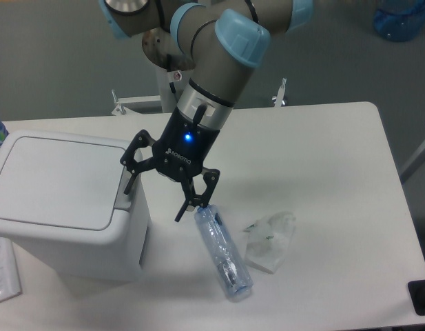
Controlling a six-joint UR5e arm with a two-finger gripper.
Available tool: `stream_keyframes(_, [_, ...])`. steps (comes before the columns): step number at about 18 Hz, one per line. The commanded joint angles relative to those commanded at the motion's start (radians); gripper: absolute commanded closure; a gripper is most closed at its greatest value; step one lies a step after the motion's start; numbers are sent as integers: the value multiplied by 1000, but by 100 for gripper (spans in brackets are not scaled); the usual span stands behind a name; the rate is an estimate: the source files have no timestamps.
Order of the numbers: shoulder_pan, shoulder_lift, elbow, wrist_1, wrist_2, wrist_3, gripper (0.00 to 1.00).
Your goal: Open the trash can
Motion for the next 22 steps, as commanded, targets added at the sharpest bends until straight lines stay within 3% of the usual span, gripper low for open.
stream_keyframes(11, [0, 0, 8, 8, 3, -5, 0])
stream_keyframes(17, [29, 2, 87, 9, -6, -5, 0])
stream_keyframes(20, [43, -27, 101, 18, 18, 6, 0])
stream_keyframes(22, [78, -38, 107, 29, 102, 12, 0])
